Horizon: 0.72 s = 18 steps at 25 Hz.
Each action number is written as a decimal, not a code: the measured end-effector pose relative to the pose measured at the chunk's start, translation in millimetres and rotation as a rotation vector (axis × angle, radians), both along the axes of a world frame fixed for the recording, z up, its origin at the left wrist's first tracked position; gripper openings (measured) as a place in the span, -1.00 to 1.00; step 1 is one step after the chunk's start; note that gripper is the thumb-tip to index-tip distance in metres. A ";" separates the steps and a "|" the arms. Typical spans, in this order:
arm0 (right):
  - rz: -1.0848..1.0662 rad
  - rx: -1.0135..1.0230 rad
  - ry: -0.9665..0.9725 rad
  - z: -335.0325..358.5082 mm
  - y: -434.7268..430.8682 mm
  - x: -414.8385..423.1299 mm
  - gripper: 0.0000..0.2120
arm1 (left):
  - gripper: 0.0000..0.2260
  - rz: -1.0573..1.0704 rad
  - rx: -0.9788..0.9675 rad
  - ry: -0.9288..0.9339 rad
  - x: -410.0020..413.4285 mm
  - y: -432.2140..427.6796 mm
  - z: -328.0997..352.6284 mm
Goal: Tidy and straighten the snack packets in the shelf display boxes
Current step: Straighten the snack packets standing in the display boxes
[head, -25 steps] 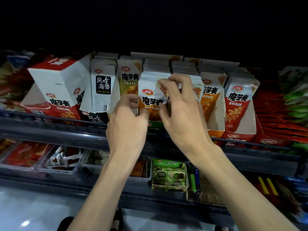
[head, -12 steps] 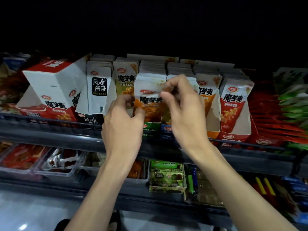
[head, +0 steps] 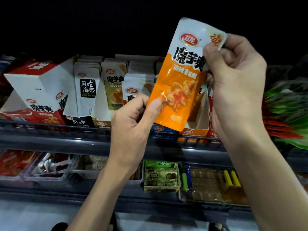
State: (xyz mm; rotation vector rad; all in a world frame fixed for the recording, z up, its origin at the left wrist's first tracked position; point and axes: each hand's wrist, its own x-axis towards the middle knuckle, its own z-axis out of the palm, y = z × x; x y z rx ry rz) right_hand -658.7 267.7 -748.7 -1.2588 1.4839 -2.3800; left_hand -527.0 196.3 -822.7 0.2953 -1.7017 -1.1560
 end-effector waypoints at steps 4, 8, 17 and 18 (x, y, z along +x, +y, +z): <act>-0.032 0.073 -0.005 2.0 12.9 -4.1 -0.85 | -0.68 -0.062 0.013 0.018 -7.0 5.2 -0.6; 0.030 0.189 -0.057 3.9 26.7 -8.1 -0.85 | -0.63 -0.084 0.013 0.002 -17.3 12.4 -4.7; 0.044 0.271 -0.153 5.3 40.5 -16.5 -0.84 | -0.71 -0.106 -0.092 -0.135 -25.4 21.1 -7.0; 0.053 0.268 -0.150 4.6 41.0 -15.8 -0.85 | -0.72 -0.093 -0.082 -0.149 -26.2 21.6 -8.1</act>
